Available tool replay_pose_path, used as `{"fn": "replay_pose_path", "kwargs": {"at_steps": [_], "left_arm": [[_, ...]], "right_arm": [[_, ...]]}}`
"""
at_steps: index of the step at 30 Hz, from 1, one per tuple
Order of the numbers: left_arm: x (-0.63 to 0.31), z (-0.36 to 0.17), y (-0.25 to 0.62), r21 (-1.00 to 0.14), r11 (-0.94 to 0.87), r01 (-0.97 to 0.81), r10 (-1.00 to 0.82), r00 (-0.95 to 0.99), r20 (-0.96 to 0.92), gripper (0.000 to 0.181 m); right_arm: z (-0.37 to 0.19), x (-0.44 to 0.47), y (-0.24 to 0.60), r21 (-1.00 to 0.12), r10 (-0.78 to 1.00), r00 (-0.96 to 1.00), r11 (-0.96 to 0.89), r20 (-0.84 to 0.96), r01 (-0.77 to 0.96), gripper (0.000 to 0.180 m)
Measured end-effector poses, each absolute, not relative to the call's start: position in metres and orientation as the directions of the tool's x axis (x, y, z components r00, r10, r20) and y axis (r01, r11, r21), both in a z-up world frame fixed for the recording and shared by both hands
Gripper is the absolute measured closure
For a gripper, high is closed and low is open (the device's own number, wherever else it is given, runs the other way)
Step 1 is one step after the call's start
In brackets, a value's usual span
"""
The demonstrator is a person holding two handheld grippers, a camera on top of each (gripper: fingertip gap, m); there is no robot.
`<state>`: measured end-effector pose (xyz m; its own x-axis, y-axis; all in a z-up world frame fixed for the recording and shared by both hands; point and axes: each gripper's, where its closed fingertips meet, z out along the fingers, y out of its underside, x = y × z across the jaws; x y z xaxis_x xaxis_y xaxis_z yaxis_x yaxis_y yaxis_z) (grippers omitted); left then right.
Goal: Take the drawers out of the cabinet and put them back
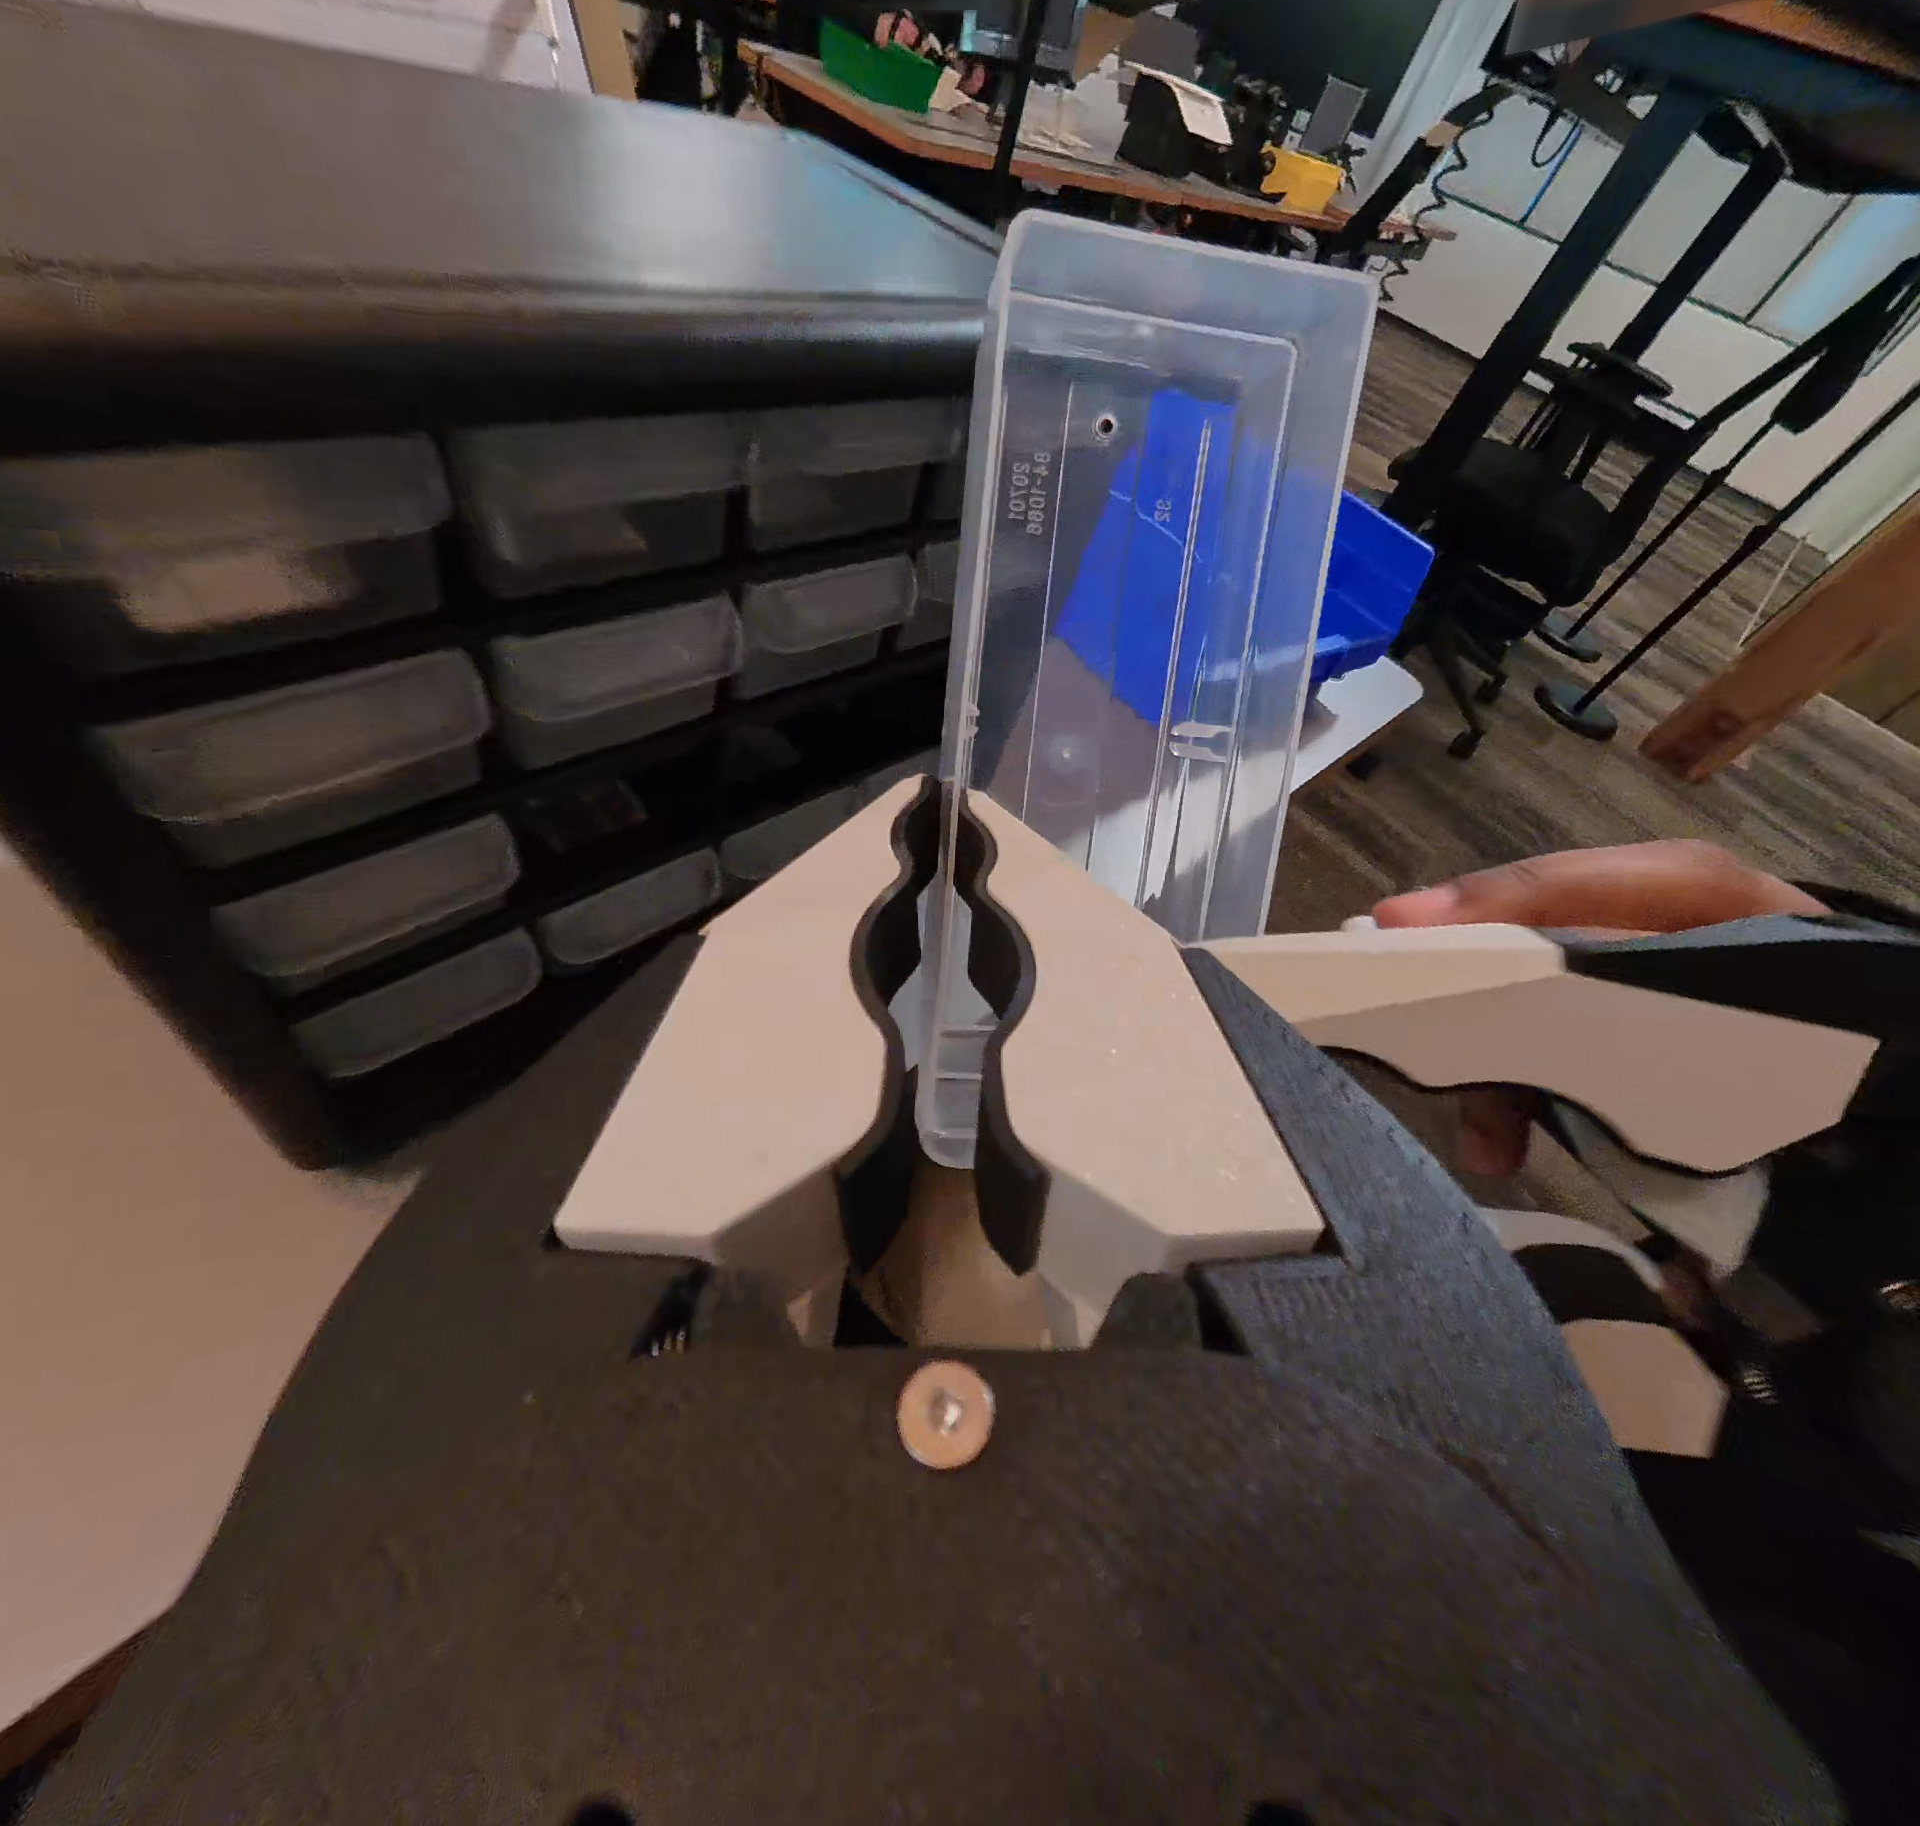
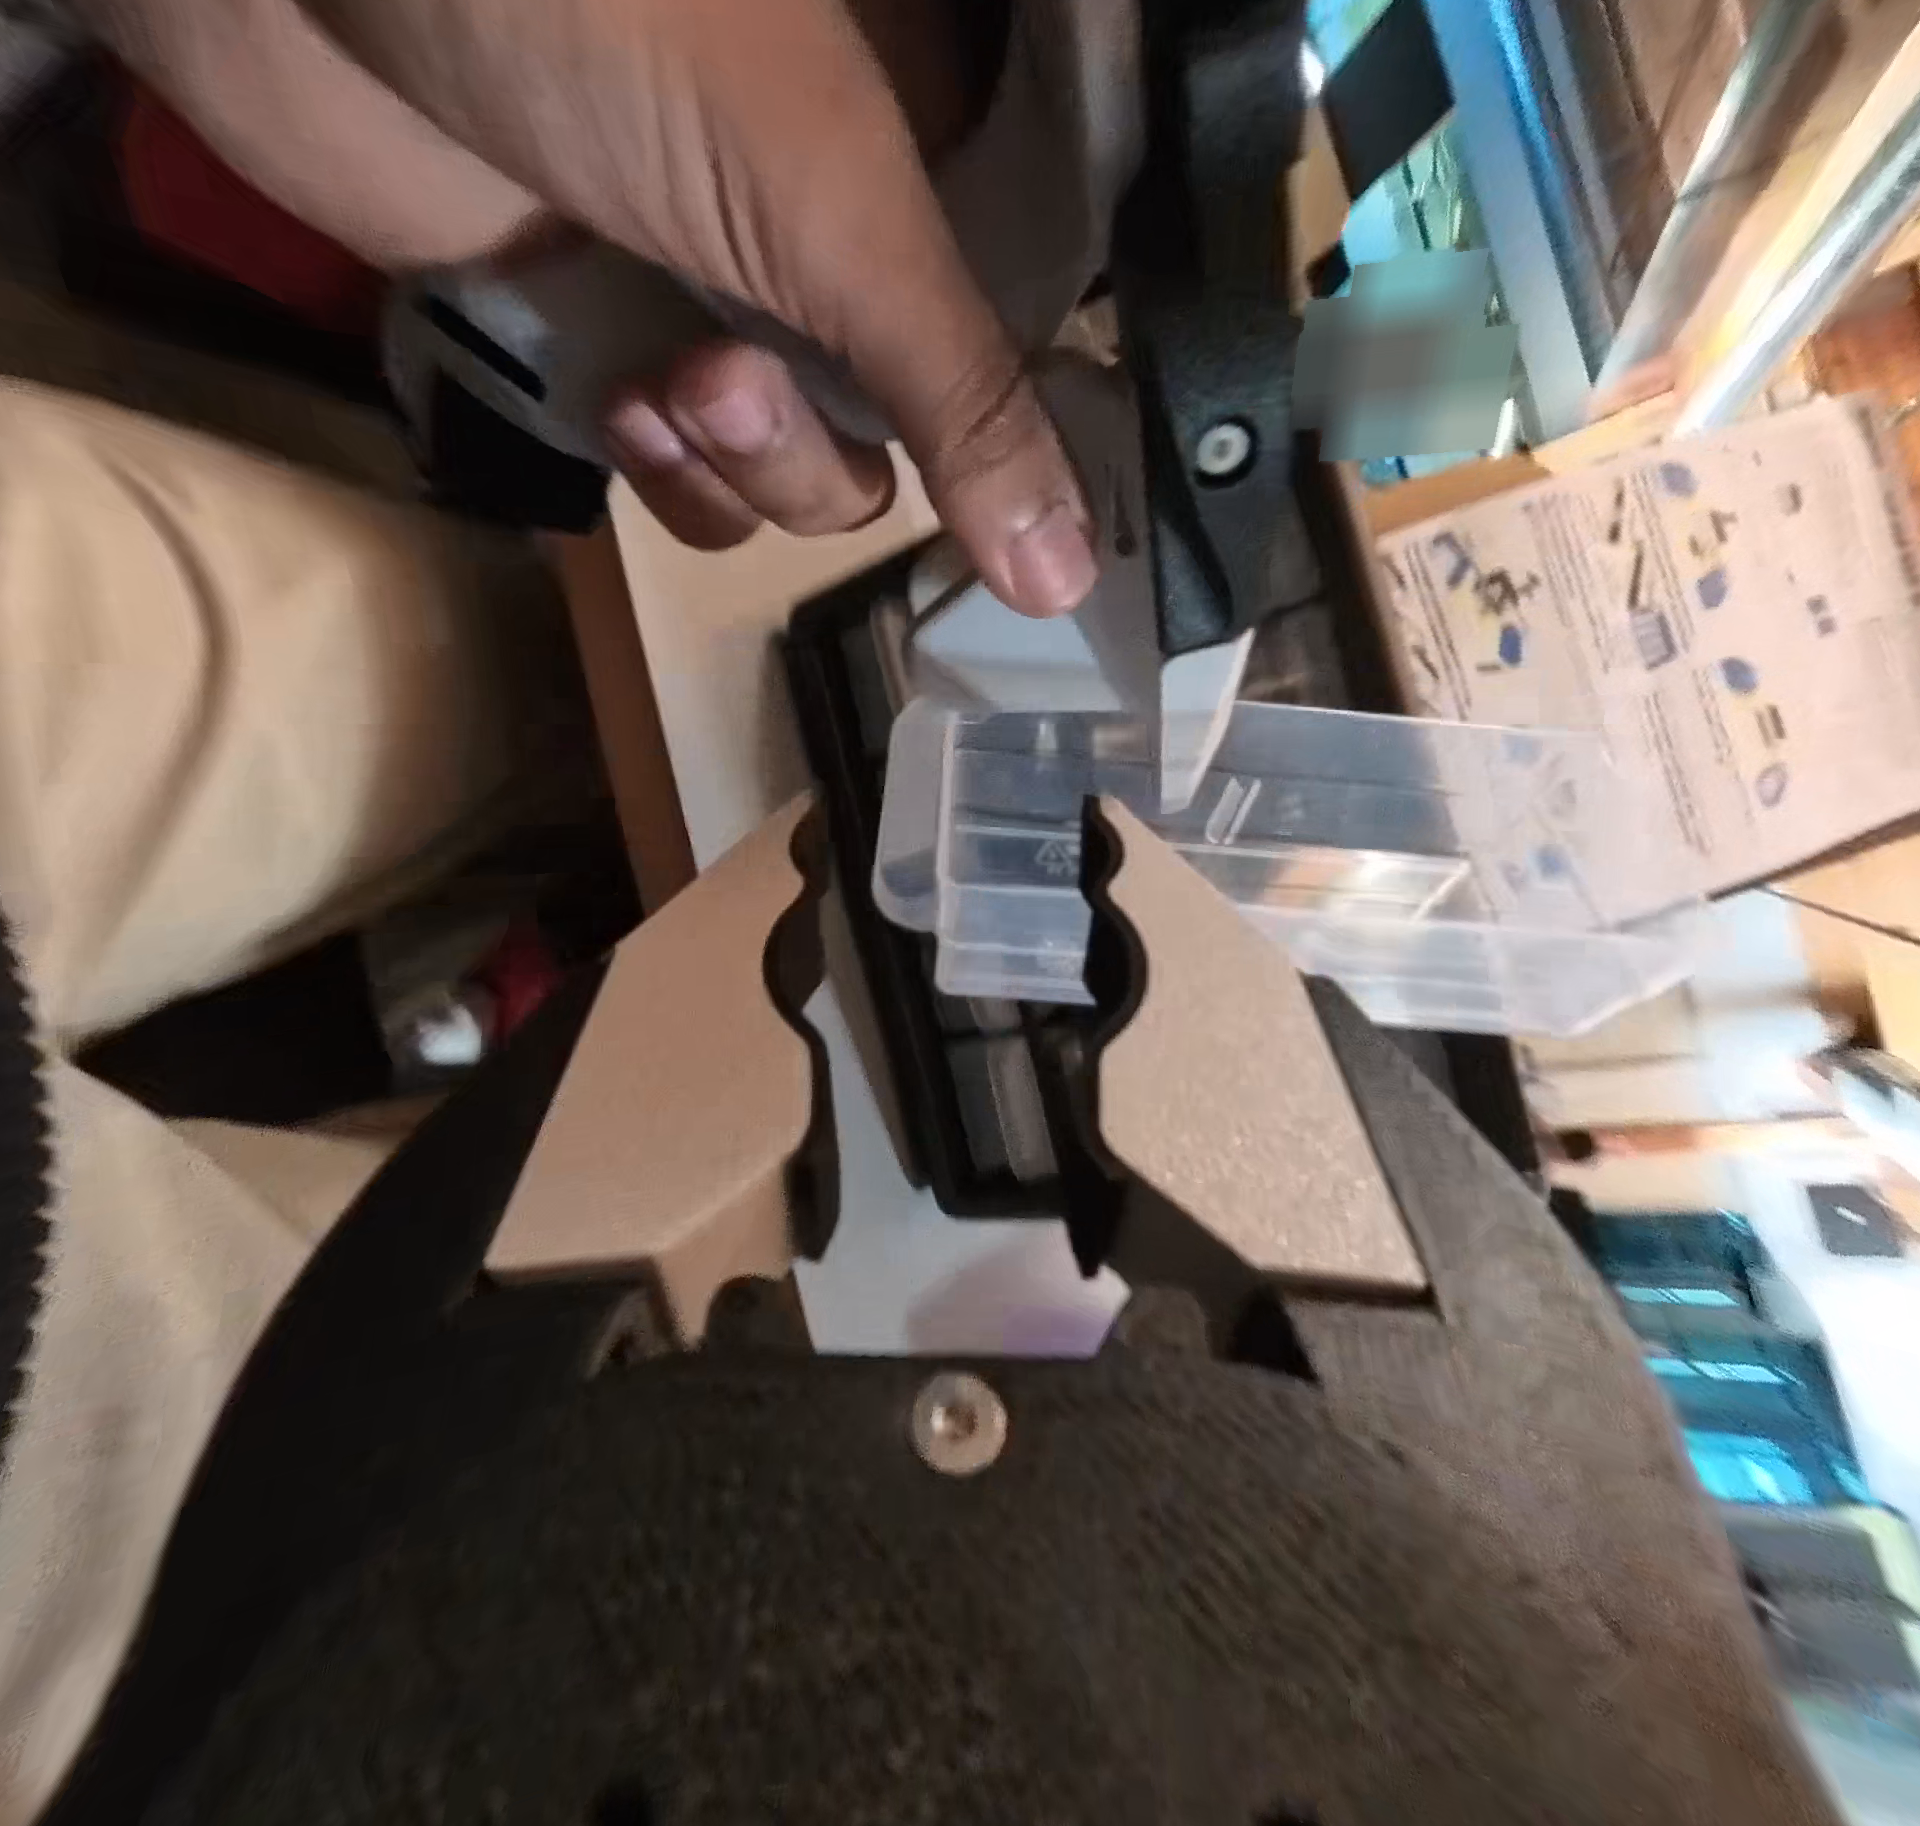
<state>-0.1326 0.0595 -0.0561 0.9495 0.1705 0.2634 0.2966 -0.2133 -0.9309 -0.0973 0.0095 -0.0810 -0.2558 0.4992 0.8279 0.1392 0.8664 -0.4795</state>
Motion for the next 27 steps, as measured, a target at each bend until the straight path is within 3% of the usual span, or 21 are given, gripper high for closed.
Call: {"fn": "replay_pose_path", "kwargs": {"at_steps": [6,9,15,20,24,27], "left_arm": [[-0.128,-0.096,0.074,-0.887,-0.241,0.393,0.218,0.913,0.345,0.181],[-0.128,-0.107,0.072,-0.853,-0.265,0.449,0.191,0.892,0.410,0.181],[-0.135,-0.099,0.056,-0.851,-0.196,0.488,0.057,0.872,0.486,0.148],[-0.181,-0.060,0.017,-0.905,0.123,0.406,0.123,0.899,0.420,0.144],[-0.199,-0.057,0.006,-0.938,0.137,0.319,0.191,0.920,0.341,0.143],[-0.200,-0.065,0.009,-0.948,0.107,0.301,0.199,0.927,0.317,0.143]], "right_arm": [[-0.134,-0.100,0.038,-0.142,0.240,-0.339,0.946,0.909,0.291,0.162],[-0.146,-0.100,0.037,-0.087,0.198,-0.374,0.952,0.906,0.294,0.164],[-0.140,-0.096,0.016,-0.434,0.495,-0.468,0.868,0.732,0.240,0.166],[-0.132,-0.088,0.002,-0.663,0.638,-0.585,0.717,0.501,0.216,0.167],[-0.122,-0.077,-0.011,-0.836,0.665,-0.736,0.471,0.127,0.281,0.166],[-0.104,-0.078,-0.006,-0.882,0.624,-0.780,0.337,-0.051,0.328,0.166]]}}
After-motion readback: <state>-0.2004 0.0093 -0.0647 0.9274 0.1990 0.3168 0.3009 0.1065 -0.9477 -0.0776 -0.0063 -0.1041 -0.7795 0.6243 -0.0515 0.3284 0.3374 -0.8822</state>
